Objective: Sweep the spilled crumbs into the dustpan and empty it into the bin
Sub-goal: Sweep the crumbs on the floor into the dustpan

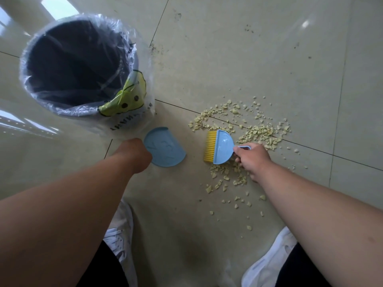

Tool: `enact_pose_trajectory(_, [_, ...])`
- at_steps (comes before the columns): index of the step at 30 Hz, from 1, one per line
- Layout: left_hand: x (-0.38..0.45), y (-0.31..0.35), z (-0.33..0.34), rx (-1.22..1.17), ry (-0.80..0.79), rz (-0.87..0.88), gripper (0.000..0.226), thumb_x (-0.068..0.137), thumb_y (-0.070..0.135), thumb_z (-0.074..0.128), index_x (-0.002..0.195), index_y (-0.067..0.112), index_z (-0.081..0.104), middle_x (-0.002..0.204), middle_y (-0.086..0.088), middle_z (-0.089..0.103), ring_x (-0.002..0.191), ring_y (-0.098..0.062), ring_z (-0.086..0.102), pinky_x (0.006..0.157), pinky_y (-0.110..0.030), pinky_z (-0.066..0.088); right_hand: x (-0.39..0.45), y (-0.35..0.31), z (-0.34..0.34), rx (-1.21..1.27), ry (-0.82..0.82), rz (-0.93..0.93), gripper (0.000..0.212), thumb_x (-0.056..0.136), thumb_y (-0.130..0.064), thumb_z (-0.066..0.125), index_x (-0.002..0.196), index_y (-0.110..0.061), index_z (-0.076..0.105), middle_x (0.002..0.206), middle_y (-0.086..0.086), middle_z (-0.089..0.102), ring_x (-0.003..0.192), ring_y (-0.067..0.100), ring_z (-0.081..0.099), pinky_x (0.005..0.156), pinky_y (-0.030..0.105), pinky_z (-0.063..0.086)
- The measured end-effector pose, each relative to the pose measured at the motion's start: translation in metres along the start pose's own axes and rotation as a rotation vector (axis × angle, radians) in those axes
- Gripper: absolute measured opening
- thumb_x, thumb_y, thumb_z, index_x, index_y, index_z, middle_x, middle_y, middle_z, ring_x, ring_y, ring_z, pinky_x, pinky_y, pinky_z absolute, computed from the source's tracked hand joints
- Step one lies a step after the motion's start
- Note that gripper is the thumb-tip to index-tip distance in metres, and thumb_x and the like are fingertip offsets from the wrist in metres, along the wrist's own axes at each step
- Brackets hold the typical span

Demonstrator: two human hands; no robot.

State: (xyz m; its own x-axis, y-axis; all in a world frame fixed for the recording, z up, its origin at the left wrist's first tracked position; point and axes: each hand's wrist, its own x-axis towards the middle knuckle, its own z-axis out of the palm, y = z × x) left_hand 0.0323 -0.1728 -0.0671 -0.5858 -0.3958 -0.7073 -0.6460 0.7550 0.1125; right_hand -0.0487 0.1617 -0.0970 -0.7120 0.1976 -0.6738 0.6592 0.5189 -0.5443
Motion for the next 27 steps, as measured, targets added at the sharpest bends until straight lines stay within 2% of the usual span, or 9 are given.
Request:
enact_pose_trajectory(3, [0.006, -0.006, -0.001, -0.021, -0.003, -0.005, 0.035, 0.093, 0.023, 0.060, 0.124, 0.007, 0.063, 0.125, -0.019, 0.064, 0.091, -0.031, 0.055, 0.073, -0.034, 0.044, -0.001, -0.012, 0.017, 0.052, -0.043, -0.001, 0.012, 0.095, -0.024, 0.071, 0.101, -0.014, 0.073, 0.078, 0.009, 0.074, 0.065, 0.019, 0.063, 0.064, 0.035, 0.054])
enact_pose_trajectory(7, [0.013, -0.010, -0.002, -0.036, 0.014, 0.021, 0.025, 0.093, 0.023, 0.057, 0.112, 0.009, 0.065, 0.118, -0.018, 0.066, 0.088, -0.030, 0.054, 0.073, -0.033, 0.044, -0.001, -0.034, 0.048, 0.097, -0.096, -0.022, 0.010, 0.095, -0.027, 0.071, 0.095, -0.017, 0.074, 0.078, 0.009, 0.074, 0.065, 0.018, 0.063, 0.065, 0.036, 0.054])
enact_pose_trajectory(9, [0.014, -0.009, -0.003, -0.032, 0.033, 0.029, 0.021, 0.095, 0.022, 0.055, 0.108, 0.011, 0.067, 0.118, -0.017, 0.067, 0.090, -0.029, 0.055, 0.076, -0.031, 0.043, 0.000, -0.044, 0.062, 0.118, -0.107, -0.029, 0.009, 0.095, -0.028, 0.071, 0.095, -0.018, 0.073, 0.078, 0.008, 0.075, 0.065, 0.019, 0.064, 0.066, 0.036, 0.055])
enact_pose_trajectory(14, [0.015, -0.004, -0.001, 0.006, 0.084, 0.013, 0.027, 0.097, 0.020, 0.055, 0.117, 0.010, 0.070, 0.121, -0.015, 0.069, 0.108, -0.034, 0.066, 0.080, -0.032, 0.047, 0.009, -0.062, 0.079, 0.122, -0.091, -0.052, 0.013, 0.092, -0.026, 0.071, 0.090, -0.013, 0.069, 0.075, 0.008, 0.073, 0.059, 0.016, 0.065, 0.060, 0.033, 0.052])
enact_pose_trajectory(17, [0.018, -0.003, 0.002, -0.018, 0.102, 0.008, 0.023, 0.093, 0.022, 0.057, 0.109, 0.013, 0.071, 0.114, -0.014, 0.069, 0.093, -0.032, 0.061, 0.077, -0.032, 0.047, 0.018, -0.070, 0.077, 0.118, -0.059, -0.064, 0.012, 0.093, -0.024, 0.070, 0.093, -0.012, 0.068, 0.073, 0.007, 0.074, 0.056, 0.014, 0.068, 0.055, 0.029, 0.053])
enact_pose_trajectory(21, [0.021, 0.000, 0.003, -0.016, 0.110, 0.011, 0.012, 0.091, 0.022, 0.057, 0.092, 0.019, 0.069, 0.092, -0.006, 0.061, 0.083, -0.028, 0.057, 0.073, -0.033, 0.046, 0.033, -0.077, 0.063, 0.066, 0.026, -0.087, 0.013, 0.091, -0.027, 0.071, 0.089, -0.014, 0.069, 0.076, 0.009, 0.076, 0.054, 0.016, 0.069, 0.054, 0.031, 0.054])
enact_pose_trajectory(24, [0.021, 0.004, 0.005, 0.011, 0.076, 0.046, 0.014, 0.089, 0.025, 0.054, 0.077, 0.021, 0.061, 0.083, -0.003, 0.061, 0.079, -0.029, 0.063, 0.070, -0.033, 0.049, 0.044, -0.079, 0.045, -0.022, 0.113, -0.098, 0.023, 0.084, -0.039, 0.073, 0.085, -0.016, 0.070, 0.078, 0.004, 0.076, 0.066, 0.022, 0.073, 0.063, 0.035, 0.060])
enact_pose_trajectory(27, [0.019, 0.008, 0.006, 0.000, 0.072, 0.059, 0.014, 0.087, 0.023, 0.054, 0.075, 0.020, 0.062, 0.083, -0.004, 0.064, 0.076, -0.028, 0.064, 0.066, -0.031, 0.048, 0.048, -0.075, 0.024, -0.047, 0.151, -0.048, 0.028, 0.079, -0.045, 0.073, 0.087, -0.018, 0.072, 0.082, 0.002, 0.076, 0.075, 0.025, 0.074, 0.071, 0.038, 0.064])
